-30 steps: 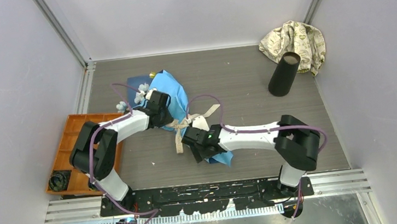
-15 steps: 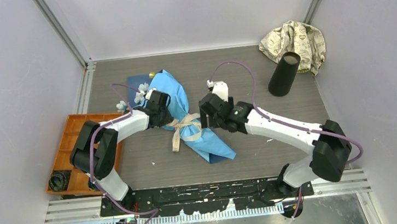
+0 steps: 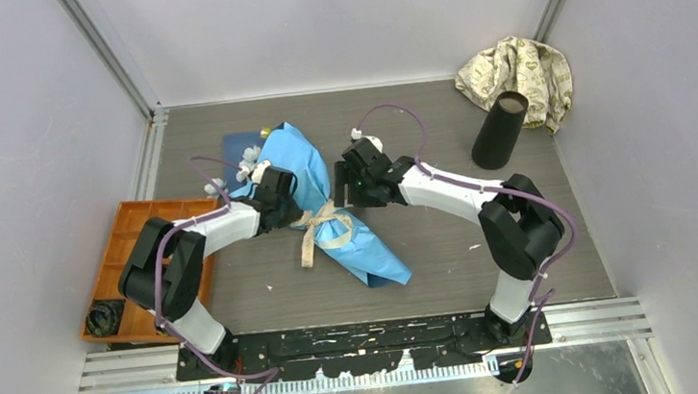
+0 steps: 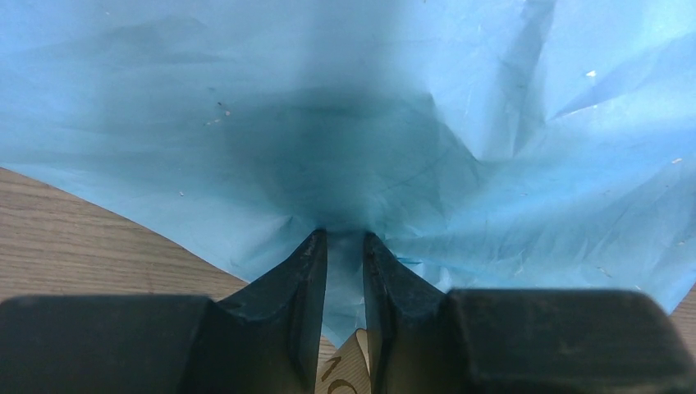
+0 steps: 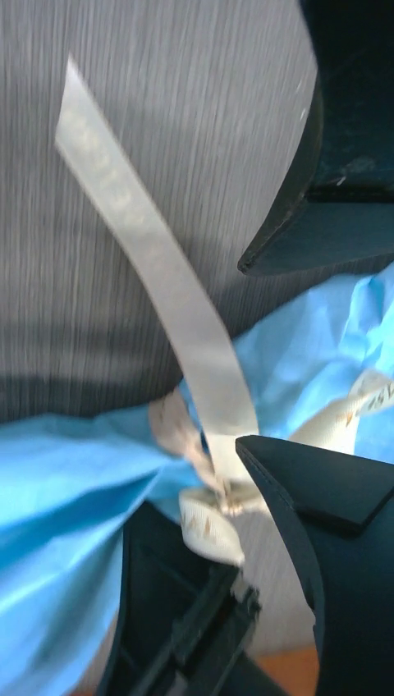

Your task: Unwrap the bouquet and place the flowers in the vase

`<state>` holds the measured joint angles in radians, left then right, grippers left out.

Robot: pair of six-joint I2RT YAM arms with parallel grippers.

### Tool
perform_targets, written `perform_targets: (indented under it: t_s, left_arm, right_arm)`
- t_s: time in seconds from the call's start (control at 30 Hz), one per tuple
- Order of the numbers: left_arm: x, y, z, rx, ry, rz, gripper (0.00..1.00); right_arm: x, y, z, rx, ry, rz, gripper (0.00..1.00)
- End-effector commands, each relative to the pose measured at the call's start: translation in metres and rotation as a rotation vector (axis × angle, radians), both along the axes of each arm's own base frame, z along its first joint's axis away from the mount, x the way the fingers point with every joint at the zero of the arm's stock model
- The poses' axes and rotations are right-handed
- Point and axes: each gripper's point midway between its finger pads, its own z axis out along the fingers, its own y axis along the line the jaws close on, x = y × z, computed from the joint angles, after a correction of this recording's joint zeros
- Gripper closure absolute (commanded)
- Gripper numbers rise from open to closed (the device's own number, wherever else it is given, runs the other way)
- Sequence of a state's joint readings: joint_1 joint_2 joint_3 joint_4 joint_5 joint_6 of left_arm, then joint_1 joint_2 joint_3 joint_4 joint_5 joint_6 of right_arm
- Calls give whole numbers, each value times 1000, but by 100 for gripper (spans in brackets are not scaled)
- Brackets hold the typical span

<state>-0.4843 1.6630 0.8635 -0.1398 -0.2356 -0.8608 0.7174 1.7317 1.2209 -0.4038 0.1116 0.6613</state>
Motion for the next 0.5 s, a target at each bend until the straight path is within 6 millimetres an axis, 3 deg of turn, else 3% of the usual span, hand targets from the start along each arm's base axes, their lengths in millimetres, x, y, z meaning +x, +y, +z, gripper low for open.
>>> perform_targets:
  t_s: [0.0,0.2,0.37,0.47]
  left_arm:
    - [-49,32,-45,125,196,14,74]
    - [-48,29,-45,114,196,3,75]
    - [-49,30,-48,118,204,2,75]
    - [-49,30,-48,119,201,3,75]
  right_arm:
    - [11,52,27,268,-4,43,23]
    - [12,74,1,397,95,28,29]
    - [20,77,-7,442,113,-5,57]
    - [25,71,0,421,81,-18,62]
